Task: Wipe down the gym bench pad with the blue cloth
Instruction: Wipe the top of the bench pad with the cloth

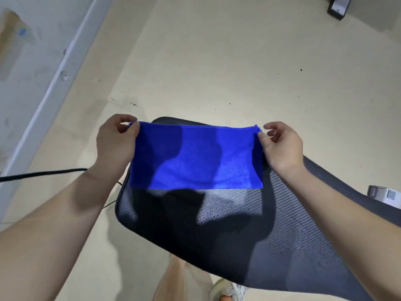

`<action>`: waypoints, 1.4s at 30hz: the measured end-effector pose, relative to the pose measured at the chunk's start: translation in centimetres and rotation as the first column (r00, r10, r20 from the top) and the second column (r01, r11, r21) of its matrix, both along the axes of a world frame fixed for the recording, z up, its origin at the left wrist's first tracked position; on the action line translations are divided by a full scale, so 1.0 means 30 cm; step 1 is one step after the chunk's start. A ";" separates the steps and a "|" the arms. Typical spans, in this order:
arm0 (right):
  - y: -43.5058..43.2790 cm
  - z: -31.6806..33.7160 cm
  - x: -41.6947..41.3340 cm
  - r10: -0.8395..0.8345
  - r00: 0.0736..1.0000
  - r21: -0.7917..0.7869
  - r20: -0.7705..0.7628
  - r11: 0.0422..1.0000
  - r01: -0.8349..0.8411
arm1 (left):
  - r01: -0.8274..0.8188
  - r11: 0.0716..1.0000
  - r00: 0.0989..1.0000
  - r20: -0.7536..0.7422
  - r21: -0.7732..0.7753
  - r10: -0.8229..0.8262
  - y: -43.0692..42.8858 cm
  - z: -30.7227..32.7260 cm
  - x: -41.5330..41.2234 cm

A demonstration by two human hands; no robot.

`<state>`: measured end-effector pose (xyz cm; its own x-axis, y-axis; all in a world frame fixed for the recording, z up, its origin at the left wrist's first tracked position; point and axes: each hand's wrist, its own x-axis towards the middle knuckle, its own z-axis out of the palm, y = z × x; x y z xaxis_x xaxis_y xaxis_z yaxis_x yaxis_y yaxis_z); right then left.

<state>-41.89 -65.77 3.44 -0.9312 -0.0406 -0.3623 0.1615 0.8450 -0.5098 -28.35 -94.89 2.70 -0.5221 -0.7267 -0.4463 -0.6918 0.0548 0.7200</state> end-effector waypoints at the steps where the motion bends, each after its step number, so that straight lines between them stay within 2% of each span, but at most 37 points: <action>1: -0.006 0.007 0.021 0.087 0.993 0.077 -0.076 0.994 -0.081 | 0.069 0.990 0.995 0.084 -0.127 -0.058 0.004 -0.003 0.005; 3: -0.028 0.030 0.079 0.265 0.943 0.187 -0.199 0.955 -0.229 | 0.268 0.901 0.961 0.160 -0.342 -0.225 0.029 -0.001 0.017; 4: -0.045 0.036 0.111 0.355 0.913 0.243 -0.202 0.921 -0.304 | 0.375 0.835 0.927 0.157 -0.403 -0.341 0.051 0.001 0.018; 5: -0.060 0.035 0.143 0.427 0.891 0.298 -0.156 0.880 -0.369 | 0.490 0.755 0.868 0.166 -0.435 -0.468 0.080 0.005 0.014; 7: -0.097 0.020 0.198 0.499 0.865 0.395 0.057 0.785 -0.478 | 0.670 0.573 0.722 0.238 -0.471 -0.649 0.140 -0.031 0.003; 8: -0.109 0.006 0.221 0.500 0.854 0.424 0.147 0.748 -0.511 | 0.725 0.497 0.666 0.298 -0.477 -0.684 0.172 -0.051 -0.005; 10: -0.134 -0.026 0.237 0.496 0.848 0.453 0.185 0.723 -0.522 | 0.784 0.404 0.602 0.420 -0.471 -0.679 0.207 -0.091 -0.017; 13: -0.195 -0.062 0.192 0.508 0.842 0.448 0.182 0.720 -0.531 | 0.773 0.347 0.602 0.442 -0.531 -0.665 0.194 -0.131 -0.009; 16: -0.277 -0.093 0.122 0.557 0.811 0.412 0.178 0.707 -0.575 | 0.759 0.342 0.611 0.425 -0.554 -0.668 0.163 -0.147 -0.018; 21: -0.303 -0.116 0.111 0.590 0.802 0.372 0.096 0.726 -0.578 | 0.728 0.512 0.685 0.446 -0.456 -0.576 0.116 -0.147 -0.084; 23: -0.290 -0.123 0.121 0.582 0.809 0.340 0.085 0.746 -0.572 | 0.719 0.518 0.695 0.496 -0.463 -0.520 0.121 -0.153 -0.118; 25: -0.247 -0.125 0.131 0.586 0.809 0.343 0.045 0.752 -0.564 | 0.735 0.462 0.677 0.498 -0.497 -0.542 0.174 -0.160 -0.149; 28: -0.102 -0.122 0.138 0.569 0.822 0.380 0.012 0.758 -0.530 | 0.774 0.319 0.601 0.473 -0.547 -0.644 0.303 -0.164 -0.181; 31: 0.118 -0.121 0.161 0.461 0.887 0.408 0.017 0.807 -0.427 | 0.778 0.184 0.516 0.444 -0.600 -0.733 0.459 -0.164 -0.203; 34: 0.261 -0.111 0.211 0.351 0.936 0.425 0.006 0.847 -0.320 | 0.778 0.095 0.431 0.418 -0.621 -0.800 0.573 -0.151 -0.220; 35: 0.298 -0.109 0.230 0.319 0.947 0.436 0.019 0.850 -0.295 | 0.780 0.050 0.384 0.413 -0.624 -0.826 0.609 -0.141 -0.224; 38: 0.412 -0.087 0.281 0.160 0.984 0.481 0.081 0.858 -0.179 | 0.747 -0.117 0.165 0.353 -0.655 -0.921 0.754 -0.121 -0.226; 40: 0.442 -0.075 0.294 0.129 0.992 0.488 0.011 0.865 -0.118 | 0.741 -0.173 0.074 0.334 -0.649 -0.940 0.832 -0.133 -0.209; 42: 0.425 -0.079 0.288 0.244 0.960 0.393 -0.135 0.903 -0.174 | 0.753 -0.188 0.079 0.370 -0.630 -0.926 0.861 -0.154 -0.191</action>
<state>-33.25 -53.02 1.08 -0.9661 -0.1357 -0.2196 -0.1033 0.9828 -0.1530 -34.07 -69.07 -1.91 -0.8799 0.4734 -0.0399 0.4571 0.8665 0.2008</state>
